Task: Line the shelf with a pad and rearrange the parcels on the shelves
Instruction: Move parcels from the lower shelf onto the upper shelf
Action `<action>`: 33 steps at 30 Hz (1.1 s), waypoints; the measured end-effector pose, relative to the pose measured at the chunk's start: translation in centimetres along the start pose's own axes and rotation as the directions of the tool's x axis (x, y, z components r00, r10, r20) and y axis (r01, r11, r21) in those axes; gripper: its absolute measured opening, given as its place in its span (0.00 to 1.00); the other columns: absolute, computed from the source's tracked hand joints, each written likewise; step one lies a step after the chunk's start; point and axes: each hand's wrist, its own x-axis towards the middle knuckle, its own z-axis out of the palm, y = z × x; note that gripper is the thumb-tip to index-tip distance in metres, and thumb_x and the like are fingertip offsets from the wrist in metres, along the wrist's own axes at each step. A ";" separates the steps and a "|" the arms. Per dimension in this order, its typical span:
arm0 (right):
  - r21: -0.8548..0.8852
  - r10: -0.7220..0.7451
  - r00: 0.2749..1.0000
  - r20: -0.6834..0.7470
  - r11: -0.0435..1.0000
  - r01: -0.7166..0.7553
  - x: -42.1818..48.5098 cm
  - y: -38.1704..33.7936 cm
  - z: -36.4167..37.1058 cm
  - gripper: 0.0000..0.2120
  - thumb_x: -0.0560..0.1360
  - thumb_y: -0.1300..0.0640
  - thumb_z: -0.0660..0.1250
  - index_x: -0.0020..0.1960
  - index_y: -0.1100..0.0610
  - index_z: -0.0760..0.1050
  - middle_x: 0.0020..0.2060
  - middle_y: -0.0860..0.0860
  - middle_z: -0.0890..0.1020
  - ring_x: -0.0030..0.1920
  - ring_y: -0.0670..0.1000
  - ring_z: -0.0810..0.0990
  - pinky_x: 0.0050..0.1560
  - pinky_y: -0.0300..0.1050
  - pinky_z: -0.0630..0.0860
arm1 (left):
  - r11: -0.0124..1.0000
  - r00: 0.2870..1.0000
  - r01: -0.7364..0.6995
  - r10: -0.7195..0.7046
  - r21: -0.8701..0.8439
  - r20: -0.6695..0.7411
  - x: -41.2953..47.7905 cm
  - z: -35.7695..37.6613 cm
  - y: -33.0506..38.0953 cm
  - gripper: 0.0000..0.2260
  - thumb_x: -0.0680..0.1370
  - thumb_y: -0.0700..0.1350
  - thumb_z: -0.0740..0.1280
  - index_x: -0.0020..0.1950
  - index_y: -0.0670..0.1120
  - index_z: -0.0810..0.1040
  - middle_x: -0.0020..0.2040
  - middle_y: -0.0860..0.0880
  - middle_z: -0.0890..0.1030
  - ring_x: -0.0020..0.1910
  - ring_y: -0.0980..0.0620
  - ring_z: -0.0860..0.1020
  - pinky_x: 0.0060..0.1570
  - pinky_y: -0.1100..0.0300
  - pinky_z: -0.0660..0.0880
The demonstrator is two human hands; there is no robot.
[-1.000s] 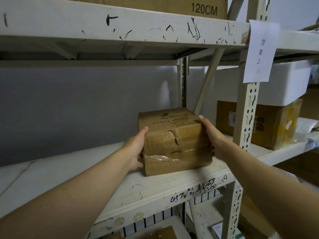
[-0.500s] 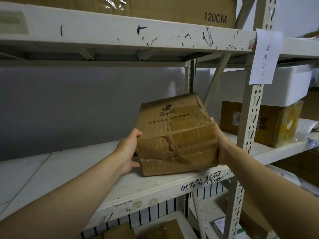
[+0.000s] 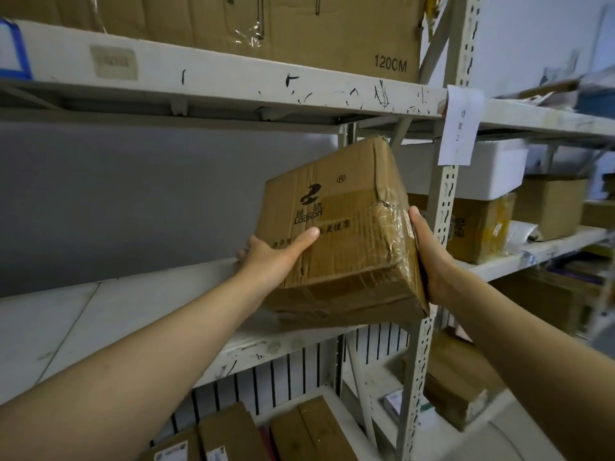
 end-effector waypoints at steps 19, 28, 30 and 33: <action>0.003 -0.104 0.916 -0.388 0.994 0.114 -18.1 8.9 -13.8 0.31 0.76 0.28 0.56 0.63 0.49 0.79 0.53 0.56 0.87 0.52 0.57 0.86 0.56 0.56 0.80 | 0.997 0.881 0.026 -0.059 0.076 0.470 -15.8 11.8 -4.9 0.62 0.66 0.76 0.64 0.78 0.46 0.29 0.82 0.42 0.44 0.81 0.39 0.46 0.77 0.38 0.50; -0.222 0.050 0.892 -0.450 0.961 -0.166 -18.5 17.5 -12.5 0.26 0.74 0.29 0.62 0.52 0.52 0.76 0.48 0.52 0.83 0.48 0.53 0.81 0.44 0.46 0.72 | 0.876 0.559 0.482 -0.298 -0.011 0.774 -17.7 15.7 -13.8 0.51 0.64 0.77 0.62 0.81 0.58 0.50 0.76 0.44 0.68 0.73 0.39 0.69 0.69 0.34 0.67; -0.244 0.083 0.902 -0.424 0.948 -0.203 -17.8 19.6 -12.0 0.25 0.73 0.29 0.63 0.48 0.51 0.76 0.48 0.53 0.83 0.48 0.53 0.82 0.45 0.46 0.73 | 0.847 0.525 0.532 -0.341 0.012 0.779 -17.6 16.0 -15.7 0.50 0.64 0.77 0.61 0.80 0.55 0.56 0.74 0.44 0.72 0.72 0.40 0.70 0.70 0.34 0.66; -0.246 0.164 0.909 -0.382 0.930 -0.271 -16.0 22.1 -11.6 0.27 0.73 0.29 0.63 0.50 0.54 0.77 0.48 0.54 0.83 0.50 0.56 0.82 0.51 0.48 0.74 | 0.800 0.502 0.599 -0.419 0.046 0.757 -16.8 16.4 -18.2 0.47 0.67 0.77 0.59 0.80 0.53 0.59 0.73 0.44 0.72 0.72 0.40 0.70 0.69 0.33 0.67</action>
